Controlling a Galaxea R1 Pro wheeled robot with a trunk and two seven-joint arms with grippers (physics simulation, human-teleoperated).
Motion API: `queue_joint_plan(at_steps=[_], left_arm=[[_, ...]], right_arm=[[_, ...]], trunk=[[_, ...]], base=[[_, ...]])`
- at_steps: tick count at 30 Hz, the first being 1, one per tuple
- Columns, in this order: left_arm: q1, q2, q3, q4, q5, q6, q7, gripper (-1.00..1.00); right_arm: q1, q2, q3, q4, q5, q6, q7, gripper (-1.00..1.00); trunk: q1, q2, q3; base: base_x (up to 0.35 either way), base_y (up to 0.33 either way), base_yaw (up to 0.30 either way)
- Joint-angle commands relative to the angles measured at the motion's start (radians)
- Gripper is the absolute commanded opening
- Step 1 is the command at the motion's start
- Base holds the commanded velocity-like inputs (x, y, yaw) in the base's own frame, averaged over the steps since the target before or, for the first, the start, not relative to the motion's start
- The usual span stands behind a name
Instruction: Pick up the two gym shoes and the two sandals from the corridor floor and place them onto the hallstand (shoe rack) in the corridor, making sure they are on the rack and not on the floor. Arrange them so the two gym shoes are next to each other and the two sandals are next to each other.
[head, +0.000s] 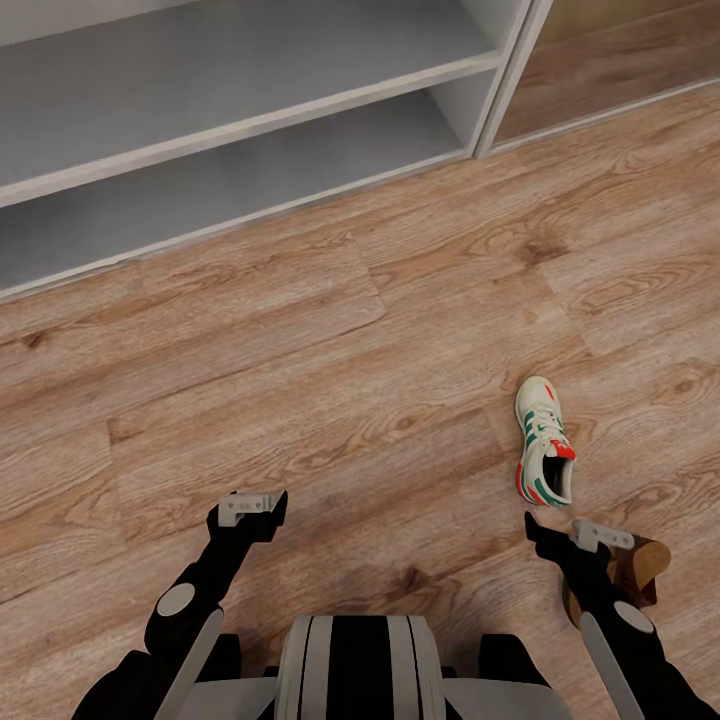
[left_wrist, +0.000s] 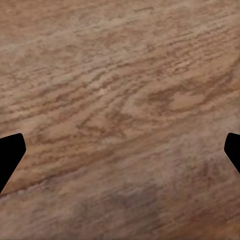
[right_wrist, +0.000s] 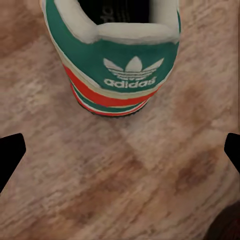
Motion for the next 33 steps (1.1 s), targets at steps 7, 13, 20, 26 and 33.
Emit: queue_joint_plan(at_steps=[7,13,20,26,33], left_arm=[[0.000,0.001,-0.018,-0.002,0.010,0.003,0.010,1.00],[0.000,0.001,-0.021,-0.001,0.010,0.004,0.011,1.00],[0.000,0.001,-0.023,-0.002,0.010,0.003,0.012,1.00],[0.001,0.001,-0.023,-0.002,0.010,0.003,0.012,1.00],[0.001,0.001,-0.025,-0.002,0.010,0.004,0.012,1.00]], right_arm=[[-0.001,-0.001,0.001,0.045,-0.008,-0.001,-0.005,1.00],[-0.001,-0.001,0.000,0.083,-0.009,-0.002,-0.005,1.00],[-0.001,-0.001,0.000,0.123,-0.008,-0.002,-0.005,1.00],[-0.003,0.000,0.000,0.127,-0.009,-0.002,-0.005,1.00],[-0.015,0.001,0.000,0.127,-0.008,-0.002,-0.005,1.00]], trunk=[[0.000,0.000,0.000],[0.000,0.000,0.000],[0.000,0.000,0.000],[0.000,0.000,0.000],[0.000,0.000,0.000]], base=[[0.000,0.000,0.000],[0.000,0.000,0.000],[0.000,0.000,0.000],[0.000,0.000,0.000],[0.000,0.000,0.000]])
